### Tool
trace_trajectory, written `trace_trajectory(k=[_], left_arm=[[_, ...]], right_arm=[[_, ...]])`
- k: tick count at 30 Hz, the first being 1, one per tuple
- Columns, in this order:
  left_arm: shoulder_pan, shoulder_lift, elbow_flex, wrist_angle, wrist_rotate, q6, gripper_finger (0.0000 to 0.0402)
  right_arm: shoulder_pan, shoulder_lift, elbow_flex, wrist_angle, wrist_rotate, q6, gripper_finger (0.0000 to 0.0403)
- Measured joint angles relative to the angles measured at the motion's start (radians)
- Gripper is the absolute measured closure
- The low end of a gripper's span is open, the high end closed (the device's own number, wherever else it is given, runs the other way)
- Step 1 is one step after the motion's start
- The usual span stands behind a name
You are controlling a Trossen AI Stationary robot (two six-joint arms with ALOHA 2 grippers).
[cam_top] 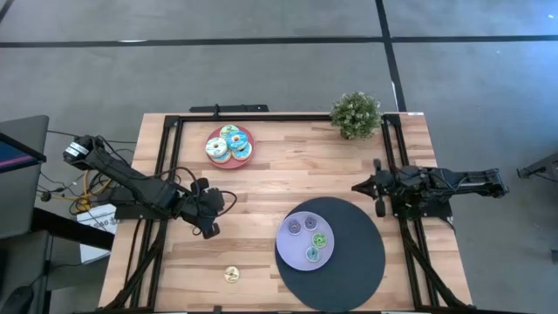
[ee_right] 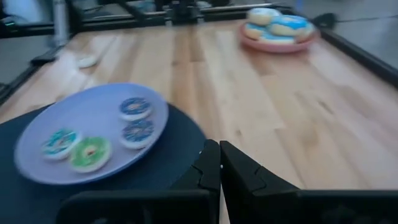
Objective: Pick & Place donuts
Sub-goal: Put the small white donut on the purple plate
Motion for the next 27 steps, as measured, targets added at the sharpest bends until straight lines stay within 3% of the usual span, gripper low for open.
trace_trajectory(k=[16, 21, 27], left_arm=[[0.017, 0.000, 0.000, 0.030, -0.002, 0.022, 0.0386], [0.063, 0.000, 0.000, 0.078, -0.003, 0.017, 0.0327], [0.117, 0.000, 0.000, 0.188, -0.015, 0.093, 0.0214]], right_arm=[[0.000, 0.000, 0.000, 0.011, -0.020, 0.034, 0.0403], [0.000, 0.000, 0.000, 0.011, -0.020, 0.034, 0.0403], [0.000, 0.000, 0.000, 0.011, -0.020, 0.035, 0.0403]])
